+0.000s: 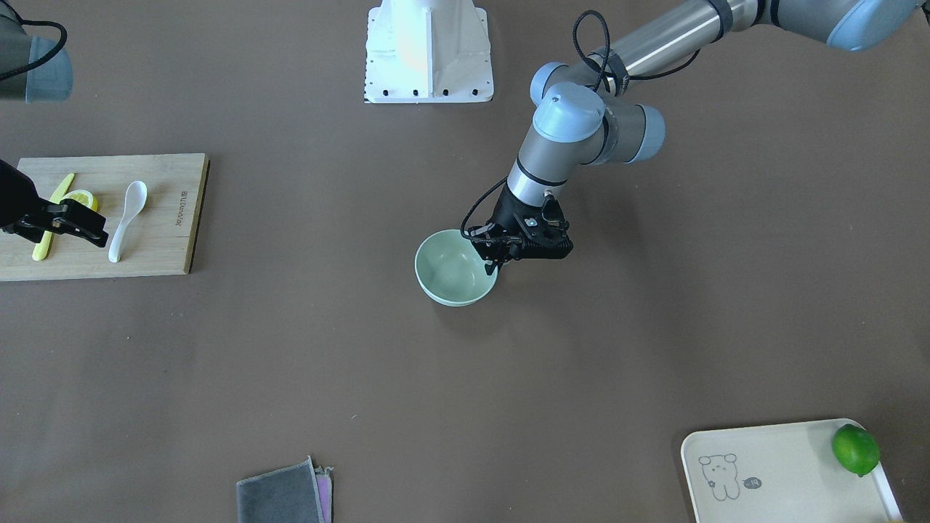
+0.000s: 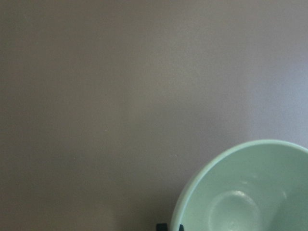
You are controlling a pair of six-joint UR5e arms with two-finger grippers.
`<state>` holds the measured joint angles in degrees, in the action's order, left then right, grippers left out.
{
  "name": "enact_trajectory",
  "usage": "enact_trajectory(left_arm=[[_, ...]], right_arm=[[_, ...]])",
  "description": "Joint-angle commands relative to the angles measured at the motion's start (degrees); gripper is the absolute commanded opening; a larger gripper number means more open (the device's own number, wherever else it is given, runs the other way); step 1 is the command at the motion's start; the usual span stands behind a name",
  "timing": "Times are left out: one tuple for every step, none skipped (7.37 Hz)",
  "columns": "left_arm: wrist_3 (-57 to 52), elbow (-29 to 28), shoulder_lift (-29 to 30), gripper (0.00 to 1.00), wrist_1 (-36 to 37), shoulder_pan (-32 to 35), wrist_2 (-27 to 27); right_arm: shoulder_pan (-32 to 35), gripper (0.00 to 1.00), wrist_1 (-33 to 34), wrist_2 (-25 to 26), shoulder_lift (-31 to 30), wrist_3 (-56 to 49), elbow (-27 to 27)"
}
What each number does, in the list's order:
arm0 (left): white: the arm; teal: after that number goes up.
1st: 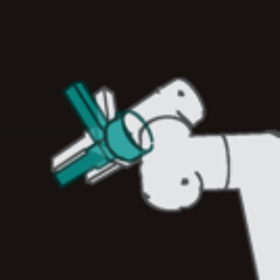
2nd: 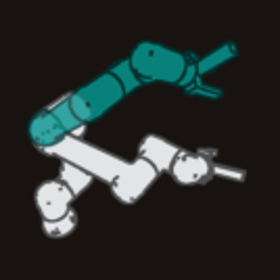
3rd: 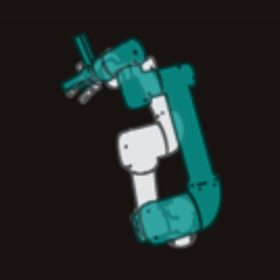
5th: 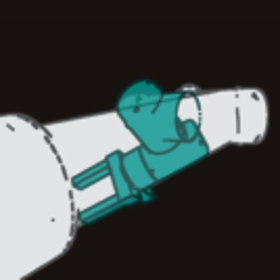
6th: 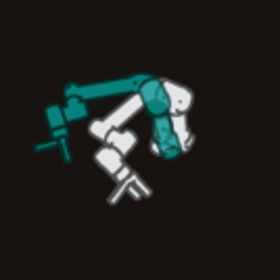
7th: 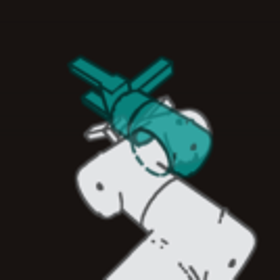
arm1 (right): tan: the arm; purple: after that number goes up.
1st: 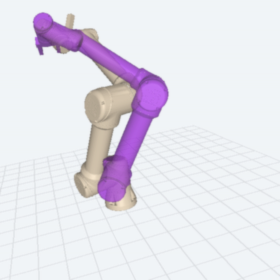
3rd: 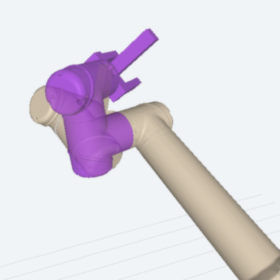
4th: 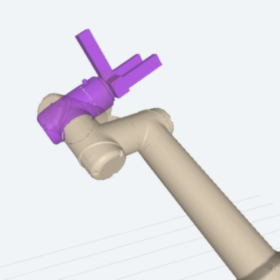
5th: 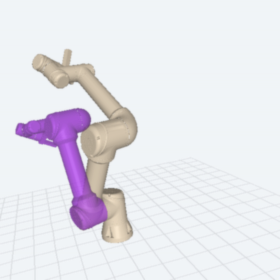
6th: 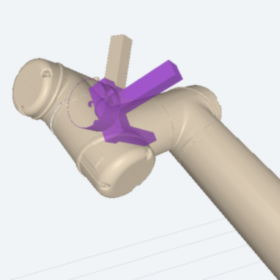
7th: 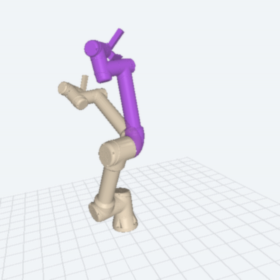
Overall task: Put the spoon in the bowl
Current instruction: 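Grip the bowl rim with the left gripper and drag it toward the table center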
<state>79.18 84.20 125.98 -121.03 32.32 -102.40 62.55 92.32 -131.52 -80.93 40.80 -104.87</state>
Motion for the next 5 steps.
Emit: enact_trajectory(left_arm=[[-0.16,0.52,-0.03,0.39,0.00,-0.41,0.01],[-0.25,0.61,0.05,0.97,0.00,-0.41,0.00],[-0.25,1.40,-0.12,0.98,0.00,-0.24,-0.17],[-0.51,2.36,-0.30,0.98,0.09,0.37,-0.35],[-2.34,3.33,-0.30,0.98,0.96,2.03,-0.70]], right_arm=[[-0.15,1.00,-0.04,0.47,-0.11,-0.02,-0.07],[-0.23,1.00,-0.04,0.65,-0.11,-0.02,-0.07],[-0.67,1.00,-0.04,0.74,-0.02,-0.02,-0.07],[-1.55,1.00,-0.04,0.91,-0.02,-0.02,0.19],[-2.34,1.00,0.14,2.22,-0.11,-0.02,0.97]])
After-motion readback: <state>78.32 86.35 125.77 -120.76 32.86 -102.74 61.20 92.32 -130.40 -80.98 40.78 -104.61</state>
